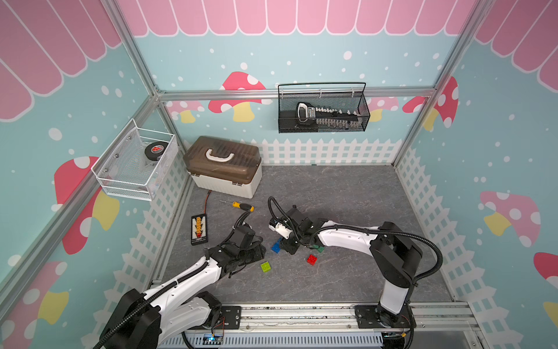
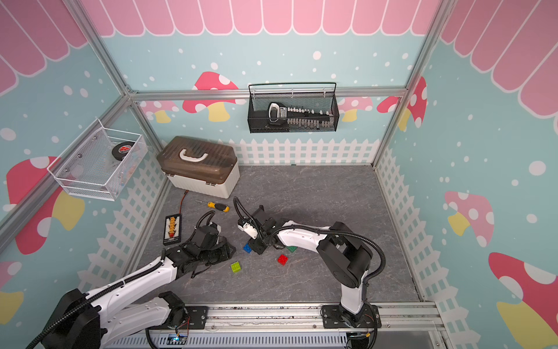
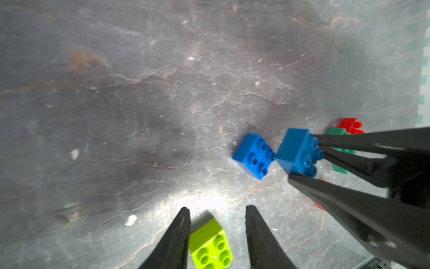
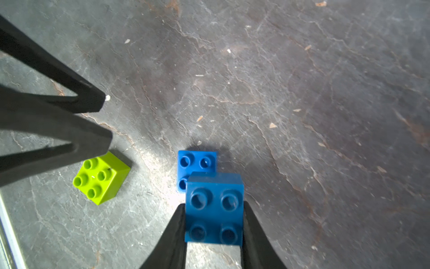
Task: Assemble the letter y with lego
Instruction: Move the lego brick at the center of the board, then assemble the lego brick with the lego brick.
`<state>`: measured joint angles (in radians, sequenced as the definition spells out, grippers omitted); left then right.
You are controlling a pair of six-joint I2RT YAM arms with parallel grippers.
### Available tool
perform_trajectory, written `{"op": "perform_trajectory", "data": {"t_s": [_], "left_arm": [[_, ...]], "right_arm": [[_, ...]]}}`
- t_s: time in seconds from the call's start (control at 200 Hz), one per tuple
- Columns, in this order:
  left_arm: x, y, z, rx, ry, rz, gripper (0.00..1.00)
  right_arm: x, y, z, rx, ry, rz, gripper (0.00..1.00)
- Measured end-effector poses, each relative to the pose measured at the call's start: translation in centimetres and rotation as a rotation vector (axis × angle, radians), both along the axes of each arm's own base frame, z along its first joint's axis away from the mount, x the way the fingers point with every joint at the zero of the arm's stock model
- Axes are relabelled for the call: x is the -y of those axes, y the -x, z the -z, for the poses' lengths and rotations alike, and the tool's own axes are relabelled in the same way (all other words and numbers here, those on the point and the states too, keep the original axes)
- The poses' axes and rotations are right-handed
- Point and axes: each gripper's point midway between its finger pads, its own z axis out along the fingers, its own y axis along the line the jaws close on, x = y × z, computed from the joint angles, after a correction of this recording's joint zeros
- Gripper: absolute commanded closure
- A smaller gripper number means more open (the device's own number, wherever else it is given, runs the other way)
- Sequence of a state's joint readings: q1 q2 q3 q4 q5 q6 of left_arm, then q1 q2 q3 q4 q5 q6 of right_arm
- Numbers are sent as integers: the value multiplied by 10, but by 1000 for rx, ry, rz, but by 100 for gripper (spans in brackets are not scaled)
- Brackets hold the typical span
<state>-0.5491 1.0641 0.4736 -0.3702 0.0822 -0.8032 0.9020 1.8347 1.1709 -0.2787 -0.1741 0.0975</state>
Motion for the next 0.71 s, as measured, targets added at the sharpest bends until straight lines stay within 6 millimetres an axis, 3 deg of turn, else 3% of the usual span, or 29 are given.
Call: {"op": "perform_trajectory", "data": {"t_s": [0.18,0.44,0.705], "left_arm": [[-7,6,10,-25,-15,-13,56],[-9,5,8,-11,-6,-22,50],[-6,1,6,8,17,-22,34]], "right_arm": [[-6,4,4,-7,8,-18,72],[-3,7,8,-12,30,-28,72],[-1,10,11,-20,46,-38,73]]}}
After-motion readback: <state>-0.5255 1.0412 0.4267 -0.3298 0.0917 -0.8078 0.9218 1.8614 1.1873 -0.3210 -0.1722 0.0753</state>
